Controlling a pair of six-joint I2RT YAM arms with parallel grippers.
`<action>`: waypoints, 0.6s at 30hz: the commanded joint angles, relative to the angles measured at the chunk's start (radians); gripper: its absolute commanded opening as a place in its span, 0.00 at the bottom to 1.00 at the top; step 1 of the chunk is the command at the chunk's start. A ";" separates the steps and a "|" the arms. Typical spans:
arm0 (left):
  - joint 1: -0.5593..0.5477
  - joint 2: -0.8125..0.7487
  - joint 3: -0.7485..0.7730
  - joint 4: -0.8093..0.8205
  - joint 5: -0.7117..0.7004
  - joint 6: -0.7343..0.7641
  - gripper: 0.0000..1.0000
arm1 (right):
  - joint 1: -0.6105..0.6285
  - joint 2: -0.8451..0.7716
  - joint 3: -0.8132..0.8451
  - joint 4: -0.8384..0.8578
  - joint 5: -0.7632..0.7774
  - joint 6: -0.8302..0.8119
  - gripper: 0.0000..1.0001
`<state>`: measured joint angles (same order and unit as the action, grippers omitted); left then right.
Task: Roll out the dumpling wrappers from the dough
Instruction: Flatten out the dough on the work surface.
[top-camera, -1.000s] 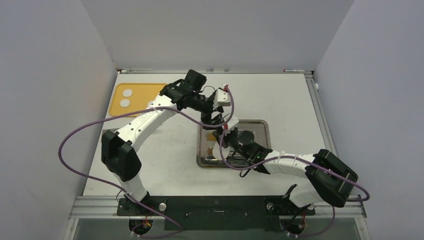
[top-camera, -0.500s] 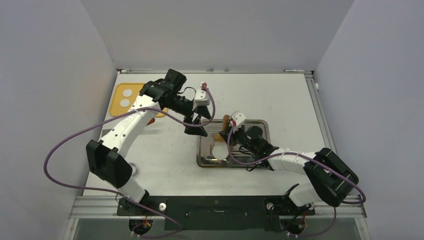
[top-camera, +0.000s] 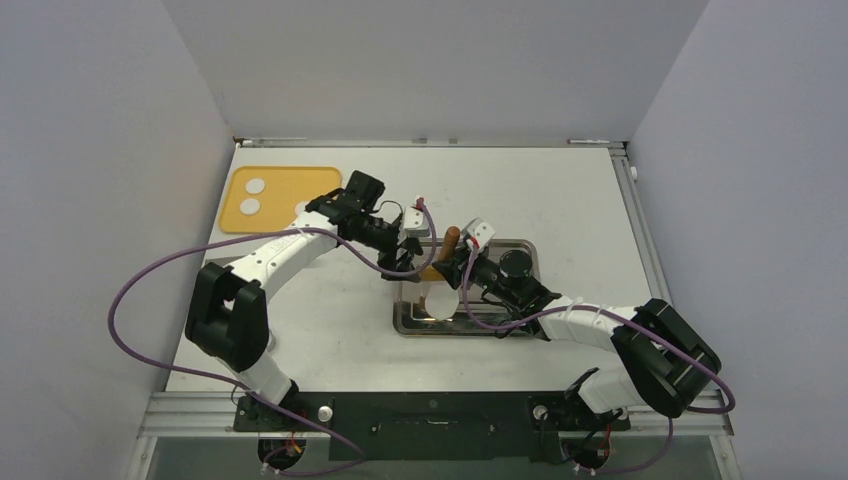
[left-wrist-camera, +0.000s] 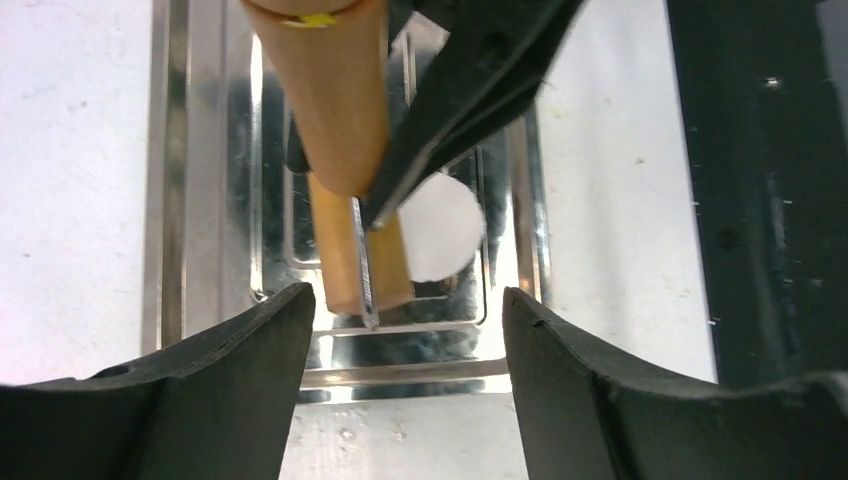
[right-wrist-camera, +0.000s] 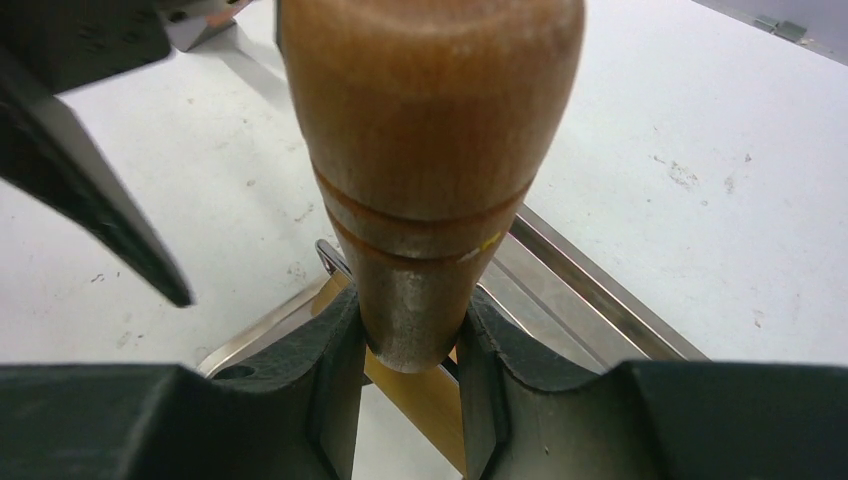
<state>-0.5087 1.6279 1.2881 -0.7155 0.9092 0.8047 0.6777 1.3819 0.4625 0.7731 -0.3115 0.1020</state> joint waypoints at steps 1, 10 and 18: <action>-0.021 0.043 -0.011 0.191 -0.029 -0.007 0.62 | 0.005 -0.018 0.017 0.139 -0.043 0.033 0.08; -0.031 0.061 -0.090 0.360 -0.128 -0.062 0.28 | 0.006 -0.021 0.011 0.155 -0.047 0.045 0.08; -0.035 0.047 -0.159 0.431 -0.120 -0.138 0.00 | 0.005 0.020 0.002 0.159 -0.001 0.062 0.08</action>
<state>-0.5480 1.6855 1.1809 -0.3927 0.8223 0.7086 0.6754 1.3865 0.4553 0.7975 -0.3046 0.1284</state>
